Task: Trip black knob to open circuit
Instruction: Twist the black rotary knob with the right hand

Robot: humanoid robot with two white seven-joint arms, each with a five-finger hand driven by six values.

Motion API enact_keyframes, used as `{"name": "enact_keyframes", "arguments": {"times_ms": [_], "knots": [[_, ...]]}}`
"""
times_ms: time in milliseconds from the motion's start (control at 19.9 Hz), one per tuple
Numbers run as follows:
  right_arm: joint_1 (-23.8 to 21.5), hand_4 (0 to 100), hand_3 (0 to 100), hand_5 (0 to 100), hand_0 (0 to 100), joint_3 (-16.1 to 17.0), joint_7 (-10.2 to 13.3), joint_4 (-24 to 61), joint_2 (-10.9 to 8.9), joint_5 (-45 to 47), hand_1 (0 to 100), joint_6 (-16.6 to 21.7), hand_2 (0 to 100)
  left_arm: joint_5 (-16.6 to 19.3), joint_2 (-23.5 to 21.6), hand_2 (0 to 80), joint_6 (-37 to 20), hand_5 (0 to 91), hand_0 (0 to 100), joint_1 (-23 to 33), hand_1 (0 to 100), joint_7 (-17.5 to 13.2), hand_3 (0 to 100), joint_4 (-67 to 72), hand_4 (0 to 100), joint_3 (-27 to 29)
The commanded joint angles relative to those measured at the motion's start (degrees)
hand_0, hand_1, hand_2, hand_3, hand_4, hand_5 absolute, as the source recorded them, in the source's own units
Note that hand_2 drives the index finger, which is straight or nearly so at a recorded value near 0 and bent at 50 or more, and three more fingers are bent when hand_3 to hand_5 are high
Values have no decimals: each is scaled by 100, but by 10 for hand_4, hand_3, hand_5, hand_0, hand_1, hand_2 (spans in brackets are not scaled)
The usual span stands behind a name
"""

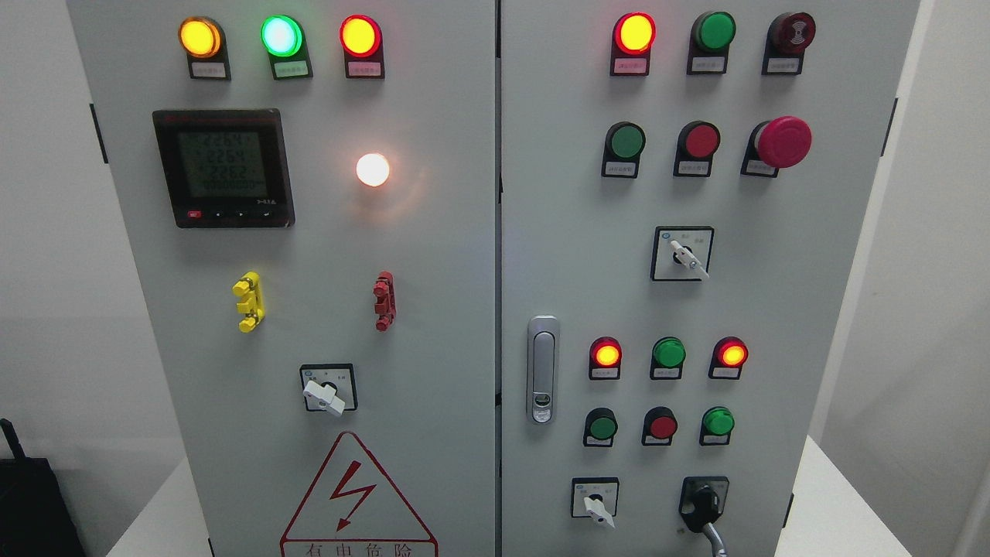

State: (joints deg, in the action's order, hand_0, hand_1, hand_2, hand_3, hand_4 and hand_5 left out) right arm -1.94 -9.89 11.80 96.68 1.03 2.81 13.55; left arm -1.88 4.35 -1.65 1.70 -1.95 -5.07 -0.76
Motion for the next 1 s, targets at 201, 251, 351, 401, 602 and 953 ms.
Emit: {"name": "enact_keyframes", "arguments": {"times_ms": [201,251,351,401,602,953], "knots": [[159,1000,1000,910,881,-259,-169,483,2,-26,944,139,0,-14,5,0,7,0,120,-3,389,2,0,6,0,5],[159,1000,1000,910,881,-259,-169,475,2,-26,944,139,0,-14,5,0,7,0,120,-3,389,2,0,6,0,5],[203,1000,1000,910,881,-259,-169,474,2,-26,944,139,0,-14,5,0,7,0,120,-3,389,2,0,6,0,5],[221,1000,1000,910,881,-259,-169,474,2,-26,944,139,0,-14,5,0,7,0,120,-3,389,2,0,6,0,5],[238,1000,1000,909,881,-268,-169,466,2,-26,944,139,0,-14,5,0,7,0,120,-3,389,2,0,6,0,5],[247,1000,1000,908,882,-259,-169,466,2,-26,945,139,0,-14,5,0,7,0,120,-3,389,2,0,6,0,5]]}}
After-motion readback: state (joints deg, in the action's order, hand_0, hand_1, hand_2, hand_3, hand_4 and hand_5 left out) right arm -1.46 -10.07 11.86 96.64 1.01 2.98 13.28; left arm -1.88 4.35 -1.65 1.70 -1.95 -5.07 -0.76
